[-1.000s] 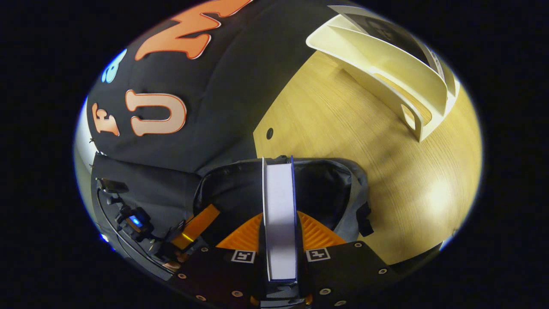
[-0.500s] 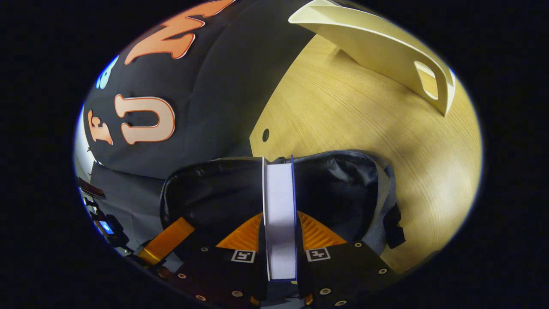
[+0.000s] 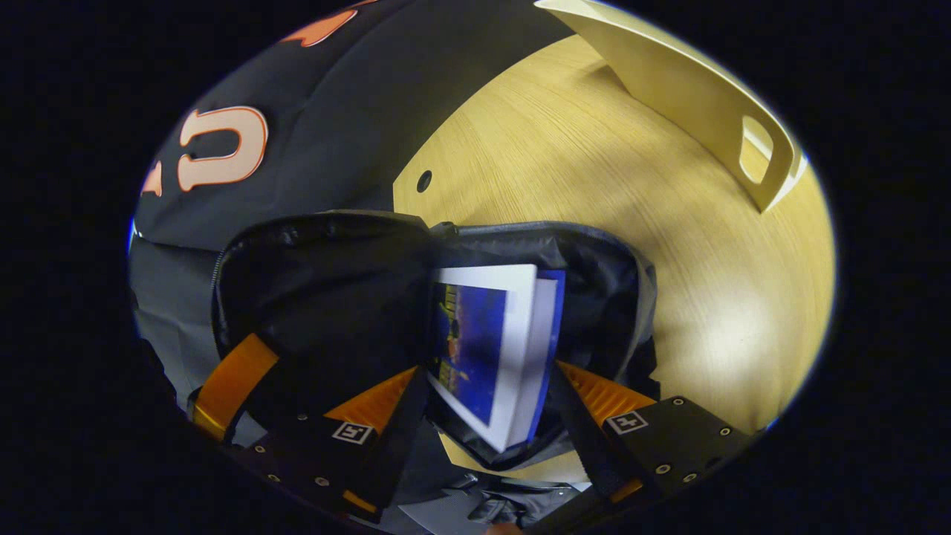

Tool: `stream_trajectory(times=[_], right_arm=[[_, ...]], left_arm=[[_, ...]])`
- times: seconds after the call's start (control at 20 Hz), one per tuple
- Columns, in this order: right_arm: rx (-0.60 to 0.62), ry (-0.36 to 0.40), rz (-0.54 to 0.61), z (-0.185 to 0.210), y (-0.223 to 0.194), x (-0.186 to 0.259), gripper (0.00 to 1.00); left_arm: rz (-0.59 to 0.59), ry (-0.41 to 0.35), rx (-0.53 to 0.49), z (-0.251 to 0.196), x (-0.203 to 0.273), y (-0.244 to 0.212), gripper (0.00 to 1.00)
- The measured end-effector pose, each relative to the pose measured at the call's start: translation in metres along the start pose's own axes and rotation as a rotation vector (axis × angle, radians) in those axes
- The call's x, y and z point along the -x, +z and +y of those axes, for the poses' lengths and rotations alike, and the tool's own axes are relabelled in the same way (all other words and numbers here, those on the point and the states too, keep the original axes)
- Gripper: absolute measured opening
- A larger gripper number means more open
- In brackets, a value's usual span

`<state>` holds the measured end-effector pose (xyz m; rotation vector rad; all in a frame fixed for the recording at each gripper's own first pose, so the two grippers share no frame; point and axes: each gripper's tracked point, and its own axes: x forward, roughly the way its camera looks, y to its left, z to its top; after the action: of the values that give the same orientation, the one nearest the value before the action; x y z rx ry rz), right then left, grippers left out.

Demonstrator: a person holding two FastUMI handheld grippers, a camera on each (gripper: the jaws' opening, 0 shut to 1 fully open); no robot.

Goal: Open the schoolbag, grab two books from the bookshelf and put them into the schoolbag.

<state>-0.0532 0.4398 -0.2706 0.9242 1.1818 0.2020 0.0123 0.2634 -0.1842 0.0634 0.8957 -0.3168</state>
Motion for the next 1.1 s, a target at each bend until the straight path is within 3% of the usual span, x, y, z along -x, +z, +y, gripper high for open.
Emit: stream_trajectory(times=[0.4,0.6,1.1], right_arm=[[0.272,-0.173,-0.089,-0.047,0.059,0.108,0.98],[0.398,-0.280,-0.191,-0.074,0.111,0.174,0.98],[0.561,-0.436,-0.288,-0.094,0.208,0.271,0.98]], left_arm=[[0.041,0.045,-0.015,-0.008,-0.012,-0.008,0.06],[0.068,0.052,-0.014,-0.019,-0.019,-0.011,0.06],[0.106,0.088,0.008,-0.029,-0.028,-0.019,0.06]])
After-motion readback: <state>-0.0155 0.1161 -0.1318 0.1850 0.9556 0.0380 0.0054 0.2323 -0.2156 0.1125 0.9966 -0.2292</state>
